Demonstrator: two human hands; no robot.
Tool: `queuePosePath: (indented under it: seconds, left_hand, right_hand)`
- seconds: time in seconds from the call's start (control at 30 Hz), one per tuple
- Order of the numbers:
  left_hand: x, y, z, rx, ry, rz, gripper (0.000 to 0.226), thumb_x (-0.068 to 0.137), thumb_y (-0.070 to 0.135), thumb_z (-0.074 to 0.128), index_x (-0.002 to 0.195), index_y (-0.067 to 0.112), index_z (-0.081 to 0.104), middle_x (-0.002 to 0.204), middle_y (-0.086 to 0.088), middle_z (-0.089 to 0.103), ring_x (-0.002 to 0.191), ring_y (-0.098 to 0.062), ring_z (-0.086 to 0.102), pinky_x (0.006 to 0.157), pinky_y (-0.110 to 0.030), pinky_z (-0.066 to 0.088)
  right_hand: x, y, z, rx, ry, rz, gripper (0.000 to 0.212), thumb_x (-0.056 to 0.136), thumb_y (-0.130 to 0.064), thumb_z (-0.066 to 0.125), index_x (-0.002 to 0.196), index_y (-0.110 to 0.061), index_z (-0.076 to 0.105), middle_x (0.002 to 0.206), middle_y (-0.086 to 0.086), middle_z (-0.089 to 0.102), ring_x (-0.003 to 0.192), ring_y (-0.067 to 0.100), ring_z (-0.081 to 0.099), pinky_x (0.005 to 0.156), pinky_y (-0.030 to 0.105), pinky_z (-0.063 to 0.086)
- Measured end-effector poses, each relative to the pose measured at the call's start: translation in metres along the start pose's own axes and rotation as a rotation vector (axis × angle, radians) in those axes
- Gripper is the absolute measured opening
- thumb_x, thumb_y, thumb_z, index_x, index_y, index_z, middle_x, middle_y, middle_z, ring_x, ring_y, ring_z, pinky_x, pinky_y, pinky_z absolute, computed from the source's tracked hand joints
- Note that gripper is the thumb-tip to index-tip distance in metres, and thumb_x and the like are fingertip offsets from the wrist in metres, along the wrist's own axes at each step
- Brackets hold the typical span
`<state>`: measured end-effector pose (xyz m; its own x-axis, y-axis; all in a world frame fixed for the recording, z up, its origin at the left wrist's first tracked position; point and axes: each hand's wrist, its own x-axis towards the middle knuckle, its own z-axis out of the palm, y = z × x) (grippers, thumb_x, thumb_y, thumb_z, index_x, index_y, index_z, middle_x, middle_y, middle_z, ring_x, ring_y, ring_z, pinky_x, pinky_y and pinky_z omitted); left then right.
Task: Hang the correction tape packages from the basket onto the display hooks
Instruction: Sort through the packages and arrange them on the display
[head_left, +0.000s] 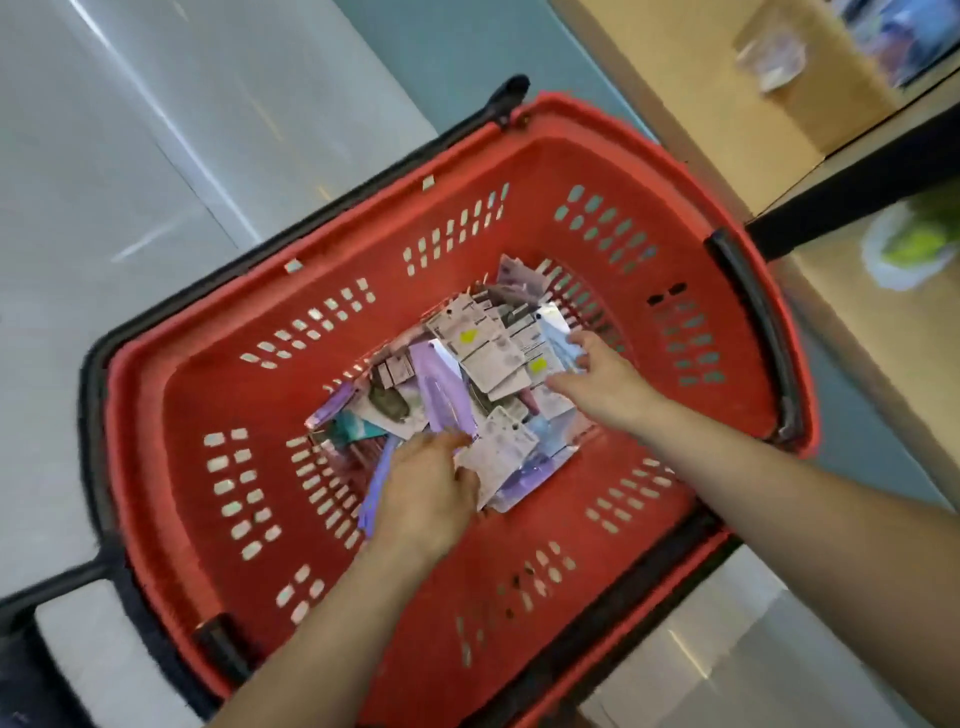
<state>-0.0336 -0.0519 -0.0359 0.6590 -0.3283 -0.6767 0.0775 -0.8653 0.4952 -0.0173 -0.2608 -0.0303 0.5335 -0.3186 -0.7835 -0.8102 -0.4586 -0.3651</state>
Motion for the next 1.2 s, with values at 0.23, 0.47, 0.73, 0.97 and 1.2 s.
queuePosePath:
  seconds: [0.23,0.47,0.73,0.97,1.2]
  left_hand:
    - [0.096,-0.006,0.044,0.016,0.132,0.069,0.055,0.094,0.018,0.051,0.147,0.014,0.040,0.144,-0.014,0.042,0.133,-0.035,0.038,0.111,-0.036,0.027]
    - [0.175,0.019,0.031,-0.522,0.116,-0.326,0.098,0.064,0.070,0.058,0.141,0.013,0.034,0.131,-0.018,0.054,0.115,-0.039,0.057,0.099,-0.048,0.048]
    - [0.165,-0.016,0.020,-0.631,0.251,-0.417,0.068,0.062,0.036,0.084,0.116,0.012,0.049,0.099,-0.005,0.067,0.089,-0.029,0.068,0.077,-0.041,0.057]
    - [0.131,-0.039,0.031,-0.737,0.389,-0.293,0.031,0.076,0.010,0.079,0.102,0.018,0.063,0.087,0.009,0.069,0.078,-0.010,0.067,0.068,-0.023,0.049]
    - [0.103,-0.040,0.022,-0.923,0.332,-0.182,0.028,0.079,0.000,0.076,0.090,0.022,0.063,0.071,0.013,0.073,0.063,0.002,0.067,0.059,-0.015,0.052]
  right_hand:
    - [0.105,0.023,0.050,-0.174,0.034,-0.020,0.073,0.086,-0.020,0.067,0.148,-0.008,0.030,0.140,0.018,0.049,0.109,0.035,0.060,0.070,0.030,0.041]
    - [0.103,0.010,0.083,-0.079,-0.055,-0.240,0.066,0.078,-0.013,0.076,0.135,-0.017,0.043,0.115,0.004,0.049,0.103,0.028,0.057,0.077,0.031,0.043]
    - [0.089,0.005,0.074,0.367,-0.366,-0.103,0.047,0.081,0.023,0.042,0.106,-0.016,0.054,0.099,0.002,0.068,0.081,0.013,0.052,0.057,0.024,0.036]
    - [0.112,0.030,0.065,-0.354,0.115,-0.066,0.060,0.086,-0.016,0.066,0.139,-0.025,0.039,0.137,0.009,0.046,0.128,0.033,0.042,0.101,0.042,0.044]
    - [0.142,0.057,0.053,-0.423,0.151,0.098,0.085,0.075,-0.030,0.081,0.142,-0.010,0.032,0.130,0.021,0.055,0.122,0.041,0.051,0.095,0.043,0.047]
